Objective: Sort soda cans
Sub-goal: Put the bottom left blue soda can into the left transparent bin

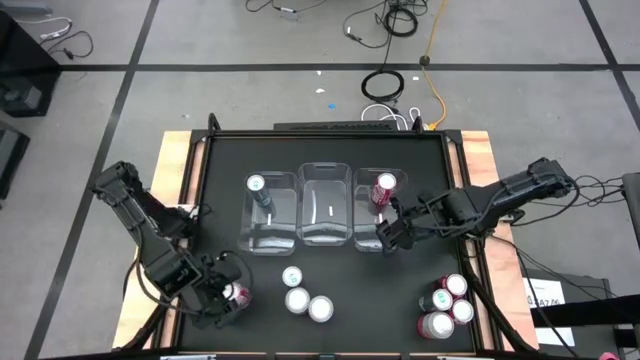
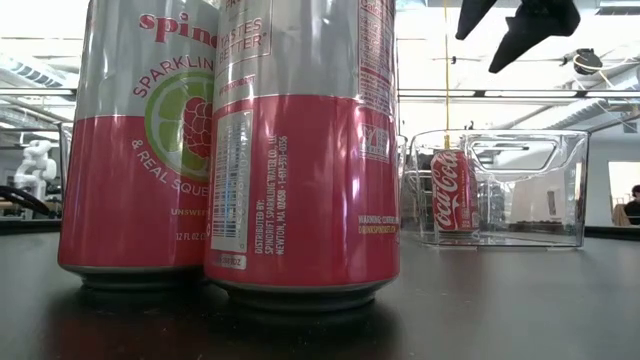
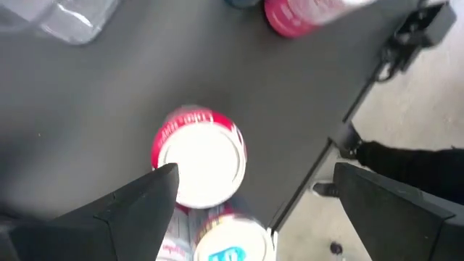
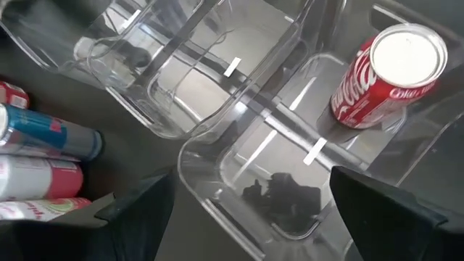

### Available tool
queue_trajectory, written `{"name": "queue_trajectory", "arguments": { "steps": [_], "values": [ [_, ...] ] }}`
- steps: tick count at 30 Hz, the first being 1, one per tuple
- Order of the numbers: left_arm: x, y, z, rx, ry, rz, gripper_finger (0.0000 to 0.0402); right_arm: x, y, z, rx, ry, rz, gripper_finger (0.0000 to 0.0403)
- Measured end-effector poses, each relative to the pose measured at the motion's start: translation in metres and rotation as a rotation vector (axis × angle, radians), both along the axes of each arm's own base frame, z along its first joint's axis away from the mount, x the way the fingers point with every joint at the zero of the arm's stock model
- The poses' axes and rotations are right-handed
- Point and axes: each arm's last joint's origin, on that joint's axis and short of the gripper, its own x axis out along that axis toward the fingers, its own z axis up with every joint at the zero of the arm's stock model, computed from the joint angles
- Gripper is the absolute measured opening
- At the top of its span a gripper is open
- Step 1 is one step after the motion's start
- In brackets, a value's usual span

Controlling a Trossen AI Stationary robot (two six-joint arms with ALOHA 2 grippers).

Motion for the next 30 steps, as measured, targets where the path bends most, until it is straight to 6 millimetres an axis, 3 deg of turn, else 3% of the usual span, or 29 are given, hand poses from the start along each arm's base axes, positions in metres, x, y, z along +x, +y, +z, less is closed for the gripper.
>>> {"name": "queue_trajectory", "arguments": {
  "steps": [9,17,30],
  "values": [
    [-0.023,-0.018,0.000,-0.003,0.004,-0.099,0.0374,-0.002,0.019,0.001,0.046,-0.094,-0.059,0.0354],
    [-0.037,-0.032,-0.006,0.026,0.024,-0.174,0.0374,0.007,0.033,-0.010,0.085,-0.091,-0.100,0.0354],
    [-0.034,-0.050,-0.033,0.125,0.099,-0.231,0.0374,0.016,0.039,-0.010,0.124,-0.159,-0.101,0.0354]
  ]
}}
